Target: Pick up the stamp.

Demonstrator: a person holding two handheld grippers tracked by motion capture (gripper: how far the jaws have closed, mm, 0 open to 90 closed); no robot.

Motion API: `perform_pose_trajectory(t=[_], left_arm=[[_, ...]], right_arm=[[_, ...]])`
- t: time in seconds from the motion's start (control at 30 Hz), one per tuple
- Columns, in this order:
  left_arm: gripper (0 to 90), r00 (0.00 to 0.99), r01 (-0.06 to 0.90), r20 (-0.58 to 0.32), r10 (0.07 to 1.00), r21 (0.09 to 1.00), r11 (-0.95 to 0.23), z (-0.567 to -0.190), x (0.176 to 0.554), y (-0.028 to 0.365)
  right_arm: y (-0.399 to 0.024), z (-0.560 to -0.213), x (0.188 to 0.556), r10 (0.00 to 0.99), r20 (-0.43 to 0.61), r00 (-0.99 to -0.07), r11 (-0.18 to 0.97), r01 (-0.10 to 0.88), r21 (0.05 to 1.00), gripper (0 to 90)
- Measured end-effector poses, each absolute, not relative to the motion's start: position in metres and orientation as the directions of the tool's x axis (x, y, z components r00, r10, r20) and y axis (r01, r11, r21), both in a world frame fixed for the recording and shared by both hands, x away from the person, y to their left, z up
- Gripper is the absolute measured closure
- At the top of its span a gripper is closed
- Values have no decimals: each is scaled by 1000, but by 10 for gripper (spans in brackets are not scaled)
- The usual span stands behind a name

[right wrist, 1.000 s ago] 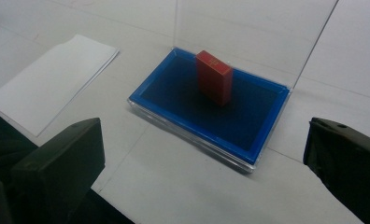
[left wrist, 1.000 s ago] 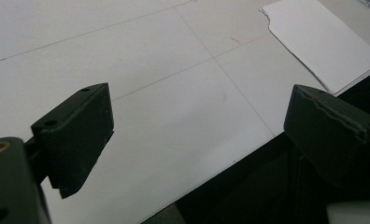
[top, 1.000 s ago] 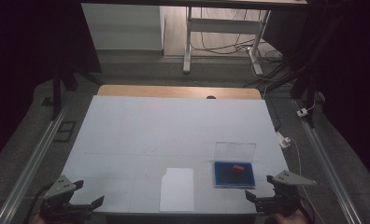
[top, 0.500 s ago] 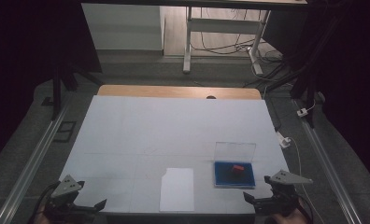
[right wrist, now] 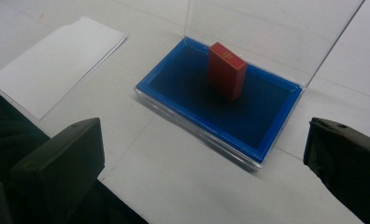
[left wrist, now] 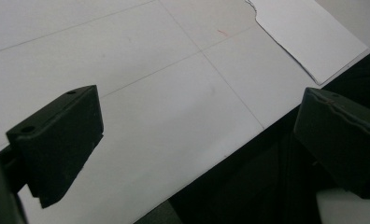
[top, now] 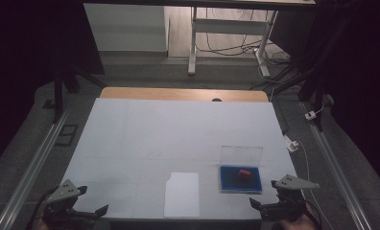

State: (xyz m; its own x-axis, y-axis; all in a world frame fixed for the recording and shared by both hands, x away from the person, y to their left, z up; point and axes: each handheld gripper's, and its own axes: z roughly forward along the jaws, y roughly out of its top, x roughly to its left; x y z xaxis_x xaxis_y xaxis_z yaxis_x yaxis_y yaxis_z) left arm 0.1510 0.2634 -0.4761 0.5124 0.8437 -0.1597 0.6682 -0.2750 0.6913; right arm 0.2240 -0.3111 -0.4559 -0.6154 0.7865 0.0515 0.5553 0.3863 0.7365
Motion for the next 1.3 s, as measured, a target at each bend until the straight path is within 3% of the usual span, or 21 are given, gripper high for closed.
perform_pose_trajectory(t=[0.33, 1.3], left_arm=[[14, 514, 666, -169, 841, 696, -267, -476, 151, 265], [19, 520, 669, -173, 836, 691, -273, -477, 152, 264]], right_arm=[[-303, -450, 231, 761, 32, -648, 415, 524, 744, 0], [-288, -461, 275, 685, -12, -729, 559, 515, 650, 0]])
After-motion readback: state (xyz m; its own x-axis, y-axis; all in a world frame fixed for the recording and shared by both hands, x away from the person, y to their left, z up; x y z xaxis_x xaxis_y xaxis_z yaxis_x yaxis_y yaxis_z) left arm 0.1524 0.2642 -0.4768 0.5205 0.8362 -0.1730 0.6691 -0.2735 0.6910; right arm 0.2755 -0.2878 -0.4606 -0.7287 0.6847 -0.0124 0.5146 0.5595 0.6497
